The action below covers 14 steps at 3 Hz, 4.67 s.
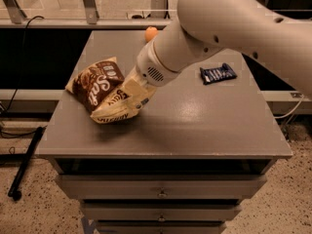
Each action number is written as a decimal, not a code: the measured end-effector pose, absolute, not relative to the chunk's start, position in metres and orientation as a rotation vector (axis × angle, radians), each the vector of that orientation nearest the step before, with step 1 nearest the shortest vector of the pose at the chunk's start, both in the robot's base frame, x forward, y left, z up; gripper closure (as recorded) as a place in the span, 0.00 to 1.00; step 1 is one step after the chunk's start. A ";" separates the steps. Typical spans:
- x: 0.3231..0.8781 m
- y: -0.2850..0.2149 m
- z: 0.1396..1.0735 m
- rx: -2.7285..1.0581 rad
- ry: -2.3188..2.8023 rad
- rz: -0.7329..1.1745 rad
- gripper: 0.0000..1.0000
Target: Move brown chip bag near rxbar blueberry
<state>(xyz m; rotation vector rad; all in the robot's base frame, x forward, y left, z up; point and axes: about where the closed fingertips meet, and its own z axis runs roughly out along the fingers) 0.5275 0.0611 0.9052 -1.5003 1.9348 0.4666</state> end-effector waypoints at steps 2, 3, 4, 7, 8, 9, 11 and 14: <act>0.626 0.009 0.912 -1.516 1.911 0.247 1.00; 0.674 -0.012 0.930 -1.530 1.905 0.140 1.00; 0.695 -0.043 0.951 -1.517 1.931 0.035 1.00; 0.716 -0.122 0.983 -1.443 2.011 -0.130 1.00; 0.724 -0.151 0.973 -1.400 2.049 -0.131 1.00; 0.733 -0.175 0.967 -1.362 2.082 -0.143 1.00; 0.755 -0.208 0.954 -1.292 2.100 -0.141 1.00; 0.769 -0.243 0.912 -1.214 2.103 -0.075 0.85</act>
Offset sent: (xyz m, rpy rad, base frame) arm 0.1754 -0.0841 0.0322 -0.1603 -0.2321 -0.0649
